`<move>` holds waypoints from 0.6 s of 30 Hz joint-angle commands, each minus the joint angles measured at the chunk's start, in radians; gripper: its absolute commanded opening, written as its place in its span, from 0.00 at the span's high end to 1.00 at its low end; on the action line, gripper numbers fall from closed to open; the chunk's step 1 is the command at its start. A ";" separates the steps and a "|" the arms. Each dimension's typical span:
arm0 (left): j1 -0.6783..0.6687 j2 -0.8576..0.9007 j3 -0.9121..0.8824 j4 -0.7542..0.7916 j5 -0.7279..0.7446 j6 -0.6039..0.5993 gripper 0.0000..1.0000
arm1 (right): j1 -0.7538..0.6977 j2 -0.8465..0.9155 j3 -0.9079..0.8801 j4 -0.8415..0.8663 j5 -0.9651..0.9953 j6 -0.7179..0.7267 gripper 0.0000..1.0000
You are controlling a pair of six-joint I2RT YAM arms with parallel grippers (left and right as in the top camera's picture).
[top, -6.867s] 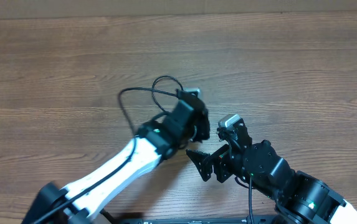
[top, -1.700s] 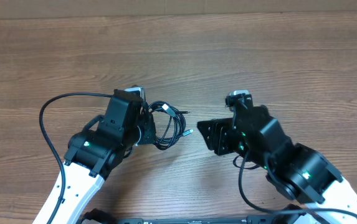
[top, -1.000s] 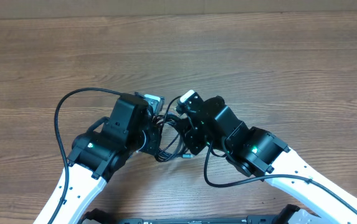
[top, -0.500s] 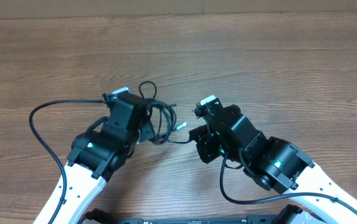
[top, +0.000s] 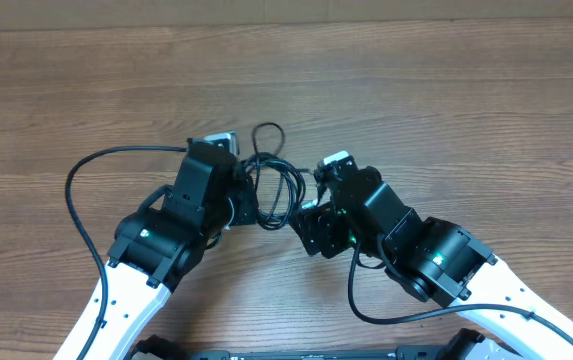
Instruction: Untangle cables
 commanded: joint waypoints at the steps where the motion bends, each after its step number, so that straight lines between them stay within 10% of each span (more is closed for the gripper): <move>1: 0.002 -0.011 0.007 0.002 0.100 0.216 0.96 | 0.003 -0.015 0.002 -0.002 0.093 0.002 0.21; 13: 0.002 -0.011 0.007 -0.026 0.162 0.402 0.96 | 0.004 -0.045 0.002 0.008 0.040 -0.129 0.61; 18: 0.002 -0.011 0.007 -0.025 0.214 0.442 0.96 | 0.004 -0.045 0.002 0.008 -0.075 -0.214 0.61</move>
